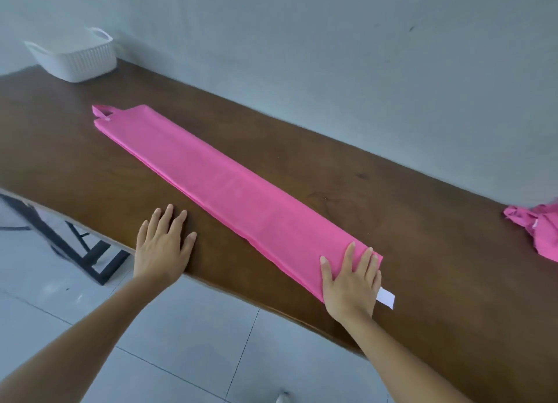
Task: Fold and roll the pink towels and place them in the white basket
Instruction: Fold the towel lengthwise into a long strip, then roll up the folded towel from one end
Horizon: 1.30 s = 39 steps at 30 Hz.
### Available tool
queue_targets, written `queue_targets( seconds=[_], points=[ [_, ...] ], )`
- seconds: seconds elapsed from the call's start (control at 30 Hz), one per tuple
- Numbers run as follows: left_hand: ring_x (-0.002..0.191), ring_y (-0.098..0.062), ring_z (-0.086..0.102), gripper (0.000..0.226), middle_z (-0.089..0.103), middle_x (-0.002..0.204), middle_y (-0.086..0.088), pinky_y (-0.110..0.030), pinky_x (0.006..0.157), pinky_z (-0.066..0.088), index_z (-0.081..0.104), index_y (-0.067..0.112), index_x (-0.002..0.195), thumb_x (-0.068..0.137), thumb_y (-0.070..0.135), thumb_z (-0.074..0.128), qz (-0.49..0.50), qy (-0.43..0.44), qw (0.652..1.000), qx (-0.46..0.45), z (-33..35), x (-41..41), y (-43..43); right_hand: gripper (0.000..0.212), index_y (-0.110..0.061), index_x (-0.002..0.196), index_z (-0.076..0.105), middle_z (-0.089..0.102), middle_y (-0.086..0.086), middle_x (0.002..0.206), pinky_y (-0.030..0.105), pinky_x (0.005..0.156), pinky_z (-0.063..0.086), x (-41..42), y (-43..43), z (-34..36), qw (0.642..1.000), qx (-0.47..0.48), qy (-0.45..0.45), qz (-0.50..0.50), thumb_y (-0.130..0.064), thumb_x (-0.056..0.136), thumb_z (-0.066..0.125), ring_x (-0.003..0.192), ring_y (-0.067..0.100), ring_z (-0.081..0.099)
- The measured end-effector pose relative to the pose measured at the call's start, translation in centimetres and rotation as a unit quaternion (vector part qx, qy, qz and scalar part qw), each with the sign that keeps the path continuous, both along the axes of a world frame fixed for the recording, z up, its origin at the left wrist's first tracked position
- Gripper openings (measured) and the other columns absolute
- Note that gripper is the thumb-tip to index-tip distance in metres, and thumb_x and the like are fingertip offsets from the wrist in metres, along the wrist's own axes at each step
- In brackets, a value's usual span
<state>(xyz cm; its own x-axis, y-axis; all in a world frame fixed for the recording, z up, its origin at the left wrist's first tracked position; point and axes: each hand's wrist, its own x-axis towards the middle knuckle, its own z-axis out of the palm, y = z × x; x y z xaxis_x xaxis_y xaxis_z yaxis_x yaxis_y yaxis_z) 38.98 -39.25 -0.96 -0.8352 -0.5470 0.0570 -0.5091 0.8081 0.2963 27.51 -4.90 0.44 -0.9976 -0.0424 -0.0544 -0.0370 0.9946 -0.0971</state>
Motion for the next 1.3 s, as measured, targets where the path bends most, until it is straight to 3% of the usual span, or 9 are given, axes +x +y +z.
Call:
queue_targets(
  seconds=[0.17, 0.33, 0.5, 0.67, 0.87, 1.0, 1.07, 1.2, 1.3],
  points=[
    [0.156, -0.028, -0.006, 0.068, 0.008, 0.17, -0.005, -0.049, 0.125, -0.004, 0.025, 0.029, 0.159, 0.1, 0.056, 0.046, 0.024, -0.03, 0.997, 0.064, 0.5, 0.3, 3.0, 0.093, -0.019, 0.16, -0.011, -0.01, 0.017, 0.168, 0.049, 0.124, 0.0, -0.7, 0.5, 0.5, 0.998, -0.007, -0.05, 0.028, -0.079, 0.09, 0.004, 0.154, 0.035, -0.012],
    [0.156, -0.03, -0.003, 0.069, 0.01, 0.169, -0.003, -0.051, 0.126, 0.001, 0.024, 0.03, 0.158, 0.099, 0.053, 0.052, 0.072, -0.008, 0.993, 0.096, 1.3, 0.8, 9.2, 0.089, -0.02, 0.16, -0.01, -0.01, 0.018, 0.167, 0.052, 0.123, 0.006, -2.0, 2.5, 1.7, 0.989, -0.003, -0.104, 0.108, -0.075, 0.095, 0.017, 0.154, 0.037, -0.01],
    [0.154, -0.027, 0.0, 0.069, 0.012, 0.167, -0.001, -0.053, 0.123, 0.007, 0.024, 0.032, 0.157, 0.098, 0.049, 0.056, 0.099, 0.035, 0.988, 0.11, 2.0, -0.1, 17.2, 0.079, -0.028, 0.161, 0.005, 0.001, 0.008, 0.169, 0.049, 0.123, 0.014, -3.9, 6.9, 2.7, 0.967, -0.043, -0.114, 0.224, -0.07, 0.098, 0.027, 0.155, 0.031, 0.001],
    [0.138, -0.021, 0.024, 0.065, 0.036, 0.144, 0.003, -0.046, 0.118, 0.025, 0.033, 0.03, 0.153, 0.096, 0.051, 0.058, 0.059, 0.102, 0.989, 0.088, 3.3, -2.0, 25.8, 0.06, -0.027, 0.155, 0.032, 0.021, -0.002, 0.166, 0.041, 0.121, 0.023, -6.5, 11.9, 2.9, 0.932, -0.164, -0.066, 0.318, -0.054, 0.102, 0.04, 0.154, 0.019, 0.007],
    [0.126, -0.01, 0.028, 0.052, 0.039, 0.132, 0.016, -0.034, 0.115, 0.021, 0.041, 0.036, 0.138, 0.094, 0.061, 0.053, 0.001, 0.091, 0.994, 0.067, 3.2, -3.9, 33.2, 0.044, -0.025, 0.14, 0.051, 0.036, -0.003, 0.158, 0.037, 0.119, 0.027, -9.6, 16.0, 1.8, 0.894, -0.244, -0.067, 0.369, -0.045, 0.102, 0.047, 0.15, 0.013, 0.016],
    [0.113, -0.009, 0.034, 0.041, 0.044, 0.115, 0.017, -0.032, 0.107, 0.029, 0.049, 0.034, 0.12, 0.092, 0.064, 0.054, -0.019, 0.073, 0.996, 0.051, 2.6, -4.4, 35.3, 0.046, -0.023, 0.14, 0.048, 0.034, 0.0, 0.159, 0.037, 0.119, 0.03, -9.7, 17.3, 0.8, 0.877, -0.277, -0.069, 0.385, -0.047, 0.1, 0.048, 0.15, 0.011, 0.016],
    [0.106, -0.008, 0.037, 0.036, 0.047, 0.108, 0.018, -0.028, 0.1, 0.03, 0.052, 0.034, 0.111, 0.092, 0.065, 0.055, -0.018, 0.07, 0.996, 0.05, 2.7, -4.9, 35.9, 0.048, -0.023, 0.139, 0.047, 0.029, 0.002, 0.162, 0.038, 0.12, 0.028, -9.5, 17.7, 0.4, 0.875, -0.285, -0.087, 0.381, -0.051, 0.1, 0.046, 0.151, 0.011, 0.01],
    [0.102, -0.005, 0.037, 0.031, 0.051, 0.103, 0.021, -0.022, 0.091, 0.025, 0.057, 0.034, 0.105, 0.091, 0.06, 0.062, -0.013, 0.065, 0.997, 0.047, 2.9, -5.8, 36.5, 0.031, -0.031, 0.112, 0.057, 0.014, 0.001, 0.168, 0.032, 0.121, 0.01, -9.2, 17.7, 0.1, 0.877, -0.263, -0.113, 0.386, -0.054, 0.1, 0.04, 0.153, 0.009, -0.007],
    [0.098, -0.006, 0.041, 0.03, 0.052, 0.098, 0.022, -0.022, 0.089, 0.028, 0.057, 0.034, 0.099, 0.088, 0.06, 0.066, 0.01, 0.073, 0.996, 0.056, 2.6, -6.2, 36.6, 0.04, -0.031, 0.097, 0.063, 0.01, -0.003, 0.169, 0.028, 0.119, 0.002, -8.6, 17.0, 0.8, 0.862, -0.3, -0.147, 0.38, -0.055, 0.1, 0.031, 0.152, 0.004, -0.015]
  ],
)
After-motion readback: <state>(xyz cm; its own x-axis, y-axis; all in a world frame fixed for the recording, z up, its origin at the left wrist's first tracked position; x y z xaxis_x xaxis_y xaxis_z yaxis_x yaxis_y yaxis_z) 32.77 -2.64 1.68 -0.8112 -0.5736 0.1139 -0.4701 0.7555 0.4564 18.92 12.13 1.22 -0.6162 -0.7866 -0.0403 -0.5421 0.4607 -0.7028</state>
